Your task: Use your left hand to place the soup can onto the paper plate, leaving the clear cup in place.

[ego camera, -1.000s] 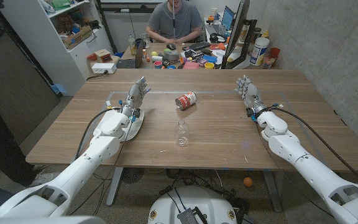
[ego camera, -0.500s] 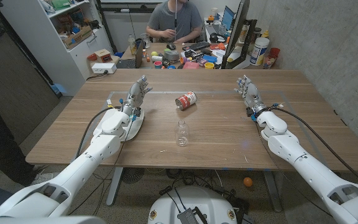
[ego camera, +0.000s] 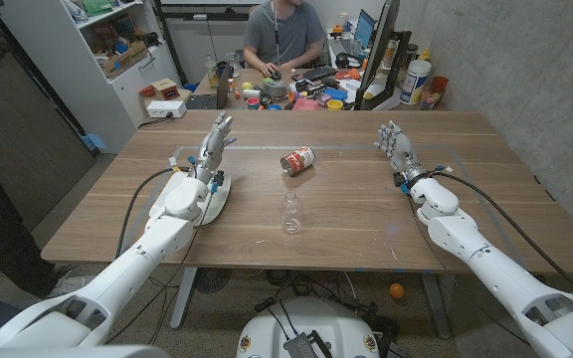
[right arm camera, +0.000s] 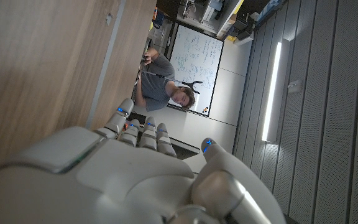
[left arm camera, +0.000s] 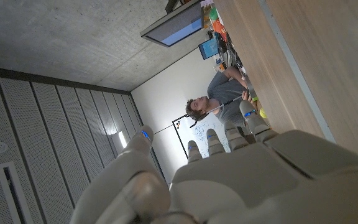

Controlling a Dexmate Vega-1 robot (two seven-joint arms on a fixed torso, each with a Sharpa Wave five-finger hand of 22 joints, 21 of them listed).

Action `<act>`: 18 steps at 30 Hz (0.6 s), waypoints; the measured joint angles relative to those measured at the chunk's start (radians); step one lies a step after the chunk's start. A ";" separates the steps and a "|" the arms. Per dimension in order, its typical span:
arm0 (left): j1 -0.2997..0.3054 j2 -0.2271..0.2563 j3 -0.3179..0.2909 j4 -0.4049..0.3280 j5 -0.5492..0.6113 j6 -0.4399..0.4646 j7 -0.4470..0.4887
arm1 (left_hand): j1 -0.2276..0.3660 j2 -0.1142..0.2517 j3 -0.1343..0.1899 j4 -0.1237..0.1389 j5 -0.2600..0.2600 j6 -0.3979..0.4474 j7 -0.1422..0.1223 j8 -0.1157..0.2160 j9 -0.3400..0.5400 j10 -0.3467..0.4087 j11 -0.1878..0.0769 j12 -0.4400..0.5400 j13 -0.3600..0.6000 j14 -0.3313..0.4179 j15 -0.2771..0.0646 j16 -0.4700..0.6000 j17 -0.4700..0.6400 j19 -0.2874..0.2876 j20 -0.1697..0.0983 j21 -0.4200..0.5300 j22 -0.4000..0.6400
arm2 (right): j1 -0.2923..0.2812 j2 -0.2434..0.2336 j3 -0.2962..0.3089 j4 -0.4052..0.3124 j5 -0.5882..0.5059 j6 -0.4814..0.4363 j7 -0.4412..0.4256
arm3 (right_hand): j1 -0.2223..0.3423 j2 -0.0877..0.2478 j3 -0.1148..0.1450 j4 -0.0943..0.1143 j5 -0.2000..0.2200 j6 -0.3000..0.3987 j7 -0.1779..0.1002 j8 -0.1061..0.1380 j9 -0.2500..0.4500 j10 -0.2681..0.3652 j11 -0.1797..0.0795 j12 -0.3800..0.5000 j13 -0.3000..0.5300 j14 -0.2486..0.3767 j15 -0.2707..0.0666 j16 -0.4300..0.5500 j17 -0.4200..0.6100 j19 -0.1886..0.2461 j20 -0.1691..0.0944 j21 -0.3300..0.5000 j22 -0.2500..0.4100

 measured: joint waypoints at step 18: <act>-0.015 0.064 0.032 -0.106 0.255 0.098 0.194 | 0.098 -0.098 -0.032 -0.098 0.000 -0.024 0.000 -0.001 0.009 0.025 -0.017 -0.005 0.001 0.054 -0.028 0.000 0.001 0.090 0.001 -0.010 0.000 | -0.006 -0.003 -0.002 -0.008 -0.002 0.013 0.009 | 0.000 0.000 0.000 0.000 0.000 0.000 0.000 0.000 0.000 0.000 0.000 0.000 0.000 0.000 0.000 0.000 0.000 0.000 0.000 -0.005 0.000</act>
